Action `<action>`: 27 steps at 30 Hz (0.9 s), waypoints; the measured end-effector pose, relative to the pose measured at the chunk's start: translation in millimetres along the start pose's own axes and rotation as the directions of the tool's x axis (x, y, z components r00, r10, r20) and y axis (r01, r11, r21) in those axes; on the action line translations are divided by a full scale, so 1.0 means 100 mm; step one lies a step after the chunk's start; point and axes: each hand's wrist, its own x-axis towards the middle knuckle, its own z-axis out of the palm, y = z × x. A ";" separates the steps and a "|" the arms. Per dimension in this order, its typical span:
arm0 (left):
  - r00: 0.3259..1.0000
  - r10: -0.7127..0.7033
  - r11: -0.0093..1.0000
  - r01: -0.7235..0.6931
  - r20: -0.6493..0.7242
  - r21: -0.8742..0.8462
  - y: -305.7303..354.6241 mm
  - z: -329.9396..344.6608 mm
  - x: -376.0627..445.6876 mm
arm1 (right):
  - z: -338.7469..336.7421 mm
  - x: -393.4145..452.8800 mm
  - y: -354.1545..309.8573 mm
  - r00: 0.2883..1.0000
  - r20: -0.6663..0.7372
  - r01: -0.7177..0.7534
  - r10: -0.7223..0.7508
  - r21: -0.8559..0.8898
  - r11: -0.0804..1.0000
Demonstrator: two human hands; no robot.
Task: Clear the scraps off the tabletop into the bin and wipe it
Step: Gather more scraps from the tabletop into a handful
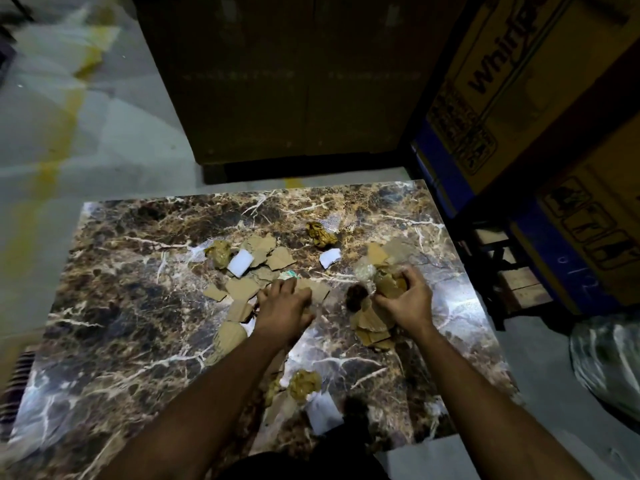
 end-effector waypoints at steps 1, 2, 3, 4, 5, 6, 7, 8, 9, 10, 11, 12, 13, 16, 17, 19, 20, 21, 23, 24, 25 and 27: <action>0.999 0.003 1.000 -0.002 -0.049 0.002 -0.03 0.03 -0.05 | 0.05 -0.04 -0.03 0.999 0.031 0.036 -0.036 -0.009 0.999; 0.995 0.006 1.000 -0.007 -0.095 -0.004 -0.04 0.06 -0.09 | 0.11 -0.07 -0.06 0.996 0.059 0.073 -0.072 -0.016 0.997; 0.993 0.004 1.000 -0.006 -0.121 -0.015 -0.04 0.08 -0.11 | 0.15 -0.10 -0.10 0.991 0.087 0.106 -0.103 -0.025 0.994; 0.993 -0.005 1.000 0.001 -0.119 -0.030 -0.04 0.08 -0.11 | 0.20 -0.13 -0.15 0.986 0.114 0.126 -0.122 -0.030 0.992; 0.994 -0.016 0.999 0.010 -0.104 -0.051 -0.03 0.07 -0.11 | 0.22 -0.15 -0.19 0.981 0.138 0.139 -0.134 -0.031 0.990; 0.995 -0.025 0.997 0.018 -0.093 -0.077 -0.03 0.07 -0.11 | 0.25 -0.15 -0.21 0.977 0.159 0.147 -0.140 -0.033 0.989; 0.995 -0.032 0.994 0.022 -0.094 -0.103 -0.02 0.07 -0.11 | 0.27 -0.14 -0.23 0.973 0.180 0.156 -0.147 -0.038 0.987; 0.994 -0.033 0.992 0.020 -0.102 -0.122 -0.03 0.07 -0.10 | 0.28 -0.13 -0.24 0.968 0.198 0.168 -0.155 -0.049 0.985; 0.994 -0.026 0.992 0.013 -0.102 -0.128 -0.04 0.06 -0.09 | 0.29 -0.13 -0.25 0.962 0.219 0.182 -0.166 -0.058 0.982; 0.997 -0.010 0.993 0.000 -0.080 -0.118 -0.06 0.05 -0.07 | 0.30 -0.12 -0.26 0.955 0.240 0.195 -0.175 -0.062 0.979; 0.999 0.011 0.995 -0.015 -0.042 -0.099 -0.07 0.02 -0.04 | 0.31 -0.13 -0.26 0.950 0.255 0.204 -0.181 -0.066 0.977; 0.999 0.032 0.997 -0.032 -0.003 -0.077 -0.09 -0.01 -0.01 | 0.32 -0.14 -0.27 0.947 0.261 0.214 -0.189 -0.069 0.974; 0.999 0.049 0.997 -0.048 0.020 -0.059 -0.09 -0.05 0.02 | 0.32 -0.15 -0.26 0.946 0.260 0.221 -0.196 -0.070 0.973; 0.997 0.083 0.996 -0.083 0.001 -0.013 -0.08 -0.06 0.04 | 0.35 -0.19 -0.23 0.947 0.256 0.219 -0.192 -0.082 0.972; 0.997 0.082 0.997 -0.082 -0.009 -0.006 -0.08 -0.04 0.01 | 0.35 -0.20 -0.21 0.947 0.260 0.217 -0.188 -0.089 0.972; 0.998 0.054 0.998 -0.054 -0.035 -0.010 -0.08 0.01 -0.03 | 0.36 -0.22 -0.19 0.946 0.272 0.212 -0.176 -0.107 0.971; 0.998 0.038 0.999 -0.039 -0.048 -0.023 -0.09 0.02 -0.04 | 0.37 -0.23 -0.18 0.945 0.276 0.215 -0.177 -0.112 0.970; 0.998 0.035 0.999 -0.037 -0.055 -0.033 -0.10 0.03 -0.06 | 0.37 -0.24 -0.17 0.944 0.279 0.215 -0.176 -0.116 0.970; 0.994 0.055 0.997 -0.060 -0.090 -0.054 -0.11 0.08 -0.08 | 0.36 -0.25 -0.19 0.941 0.285 0.220 -0.179 -0.115 0.969; 0.992 0.047 0.994 -0.058 -0.117 -0.092 -0.12 0.09 -0.10 | 0.36 -0.25 -0.21 0.940 0.287 0.224 -0.183 -0.117 0.968; 0.987 0.017 0.986 -0.043 -0.159 -0.164 -0.10 0.08 -0.13 | 0.35 -0.25 -0.23 0.940 0.286 0.227 -0.186 -0.121 0.966; 0.956 -0.137 0.916 0.023 -0.261 -0.400 -0.06 0.02 -0.14 | 0.34 -0.23 -0.29 0.937 0.282 0.246 -0.205 -0.120 0.962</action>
